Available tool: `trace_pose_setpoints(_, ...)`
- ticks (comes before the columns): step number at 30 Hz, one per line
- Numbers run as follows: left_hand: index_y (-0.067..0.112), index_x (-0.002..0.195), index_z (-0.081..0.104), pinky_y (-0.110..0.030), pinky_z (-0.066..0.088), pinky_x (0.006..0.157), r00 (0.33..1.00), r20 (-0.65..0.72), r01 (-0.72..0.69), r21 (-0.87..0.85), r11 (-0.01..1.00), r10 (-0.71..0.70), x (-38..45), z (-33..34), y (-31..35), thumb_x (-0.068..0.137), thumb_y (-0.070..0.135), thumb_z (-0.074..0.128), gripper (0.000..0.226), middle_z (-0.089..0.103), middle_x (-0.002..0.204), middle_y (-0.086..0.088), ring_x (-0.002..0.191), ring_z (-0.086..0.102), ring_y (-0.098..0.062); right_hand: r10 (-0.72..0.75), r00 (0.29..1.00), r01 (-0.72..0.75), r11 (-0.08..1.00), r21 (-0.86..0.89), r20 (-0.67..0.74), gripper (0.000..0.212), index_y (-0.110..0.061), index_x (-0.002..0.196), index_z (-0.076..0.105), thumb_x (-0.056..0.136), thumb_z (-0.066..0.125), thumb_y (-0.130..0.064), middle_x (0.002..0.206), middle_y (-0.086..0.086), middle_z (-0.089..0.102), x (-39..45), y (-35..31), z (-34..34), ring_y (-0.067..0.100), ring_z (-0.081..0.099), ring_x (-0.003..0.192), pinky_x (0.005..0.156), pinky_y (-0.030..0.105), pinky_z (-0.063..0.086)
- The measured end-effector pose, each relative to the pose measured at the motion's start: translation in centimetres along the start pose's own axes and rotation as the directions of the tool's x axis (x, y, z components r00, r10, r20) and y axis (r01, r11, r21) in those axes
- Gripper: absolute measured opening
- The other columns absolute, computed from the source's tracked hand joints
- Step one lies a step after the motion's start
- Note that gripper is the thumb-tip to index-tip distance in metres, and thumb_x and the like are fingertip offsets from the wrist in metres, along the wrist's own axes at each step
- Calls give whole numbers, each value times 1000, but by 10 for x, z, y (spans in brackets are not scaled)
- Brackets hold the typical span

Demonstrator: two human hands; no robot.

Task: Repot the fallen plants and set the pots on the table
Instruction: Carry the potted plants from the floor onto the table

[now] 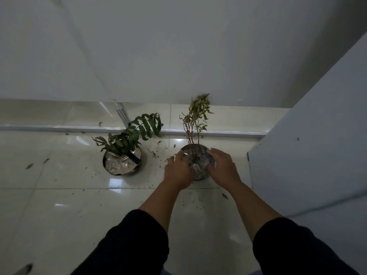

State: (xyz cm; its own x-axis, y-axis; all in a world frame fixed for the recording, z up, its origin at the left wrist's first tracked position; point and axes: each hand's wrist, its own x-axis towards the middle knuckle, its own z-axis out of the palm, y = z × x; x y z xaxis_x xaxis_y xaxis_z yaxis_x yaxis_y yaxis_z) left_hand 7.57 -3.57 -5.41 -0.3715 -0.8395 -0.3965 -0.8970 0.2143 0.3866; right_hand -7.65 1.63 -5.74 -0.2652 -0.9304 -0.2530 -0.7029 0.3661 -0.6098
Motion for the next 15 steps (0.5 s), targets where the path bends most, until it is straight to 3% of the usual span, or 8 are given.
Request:
trace_pose_setpoints(4, 22, 150, 17, -56, 20, 115, 995, 68, 77, -63, 995, -72, 46, 48, -18, 95, 39, 42, 63, 0, 161, -3, 143, 11, -45, -40, 999, 41, 998, -51, 16, 64, -30, 143, 38, 80, 45, -41, 146, -1, 46, 41, 42, 43, 27, 43, 132, 104, 46, 44)
trace_pose_setpoints(8, 19, 152, 5, -51, 30, 113, 994, 103, -7, -101, 995, 17, 69, 80, -35, 90, 34, 54, 81, -14, 160, -9, 136, 32, -45, -89, 995, 91, 995, -36, 34, 63, -28, 148, 31, 87, 46, -38, 155, -3, 34, 63, 72, 71, 28, 38, 138, 109, 47, 39)
trace_pose_setpoints(11, 17, 152, -1, -49, 34, 111, 995, 65, -71, -111, 991, 79, 75, 94, -45, 90, 33, 58, 87, -22, 158, -11, 135, 35, -44, -127, 992, 127, 992, -8, 30, 59, -15, 147, 33, 93, 54, -19, 158, 3, 27, 68, 71, 73, 24, 32, 141, 115, 29, 24)
trace_pose_setpoints(15, 17, 153, 1, -46, 38, 109, 995, 8, -98, -160, 982, 101, 75, 105, -51, 90, 27, 60, 87, -22, 158, -8, 134, 38, -42, -125, 992, 125, 992, -4, 7, 58, -12, 147, 34, 92, 54, -13, 158, 5, 24, 67, 67, 79, 26, 36, 138, 109, 23, 25)
